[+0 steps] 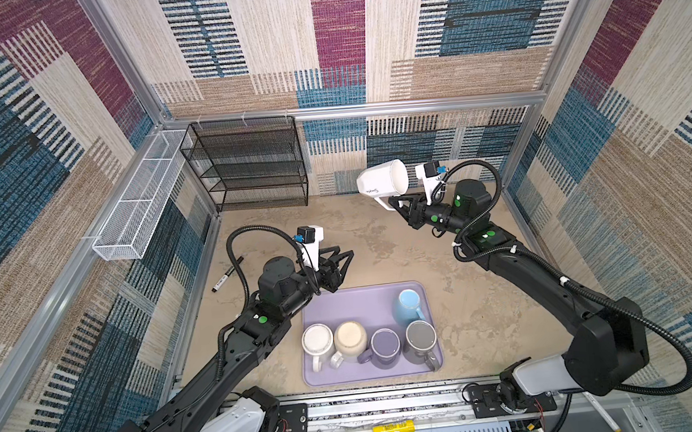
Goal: Turn the mug right side up
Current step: 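Carry the white mug upright toward the blue flowered mug with the right gripper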
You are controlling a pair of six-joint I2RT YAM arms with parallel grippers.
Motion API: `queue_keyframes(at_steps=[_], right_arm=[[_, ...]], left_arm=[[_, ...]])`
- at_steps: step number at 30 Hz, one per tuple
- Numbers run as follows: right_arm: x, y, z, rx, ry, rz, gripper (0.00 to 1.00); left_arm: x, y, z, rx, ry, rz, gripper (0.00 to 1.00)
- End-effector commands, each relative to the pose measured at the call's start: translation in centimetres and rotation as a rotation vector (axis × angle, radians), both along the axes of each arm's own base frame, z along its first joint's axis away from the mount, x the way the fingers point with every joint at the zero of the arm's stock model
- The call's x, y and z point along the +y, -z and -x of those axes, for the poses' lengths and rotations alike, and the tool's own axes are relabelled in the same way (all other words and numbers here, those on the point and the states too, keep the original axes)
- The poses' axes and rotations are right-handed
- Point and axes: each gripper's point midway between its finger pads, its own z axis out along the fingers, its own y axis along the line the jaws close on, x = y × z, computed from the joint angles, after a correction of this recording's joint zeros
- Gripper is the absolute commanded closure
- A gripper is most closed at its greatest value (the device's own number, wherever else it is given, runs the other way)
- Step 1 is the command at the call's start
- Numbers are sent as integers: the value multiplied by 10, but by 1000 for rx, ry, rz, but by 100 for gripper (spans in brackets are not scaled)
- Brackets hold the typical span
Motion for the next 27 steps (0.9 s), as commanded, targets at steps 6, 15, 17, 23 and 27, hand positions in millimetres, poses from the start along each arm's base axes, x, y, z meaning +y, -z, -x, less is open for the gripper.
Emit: queue_keyframes(at_steps=[6, 15, 17, 23, 27], right_arm=[[-40, 8, -40, -27, 253, 152, 100], [-70, 28, -82, 34, 370, 267, 100], [-75, 33, -91, 59, 378, 284, 100], [-90, 53, -121, 135, 428, 356, 100], [-102, 65, -141, 169, 475, 424, 100]], left_arm=[[6, 15, -6, 46, -48, -59, 53], [10, 27, -9, 96, -75, -114, 53], [10, 28, -9, 104, -71, -120, 53], [10, 30, -8, 116, -67, -130, 53], [12, 31, -7, 121, -71, -140, 53]])
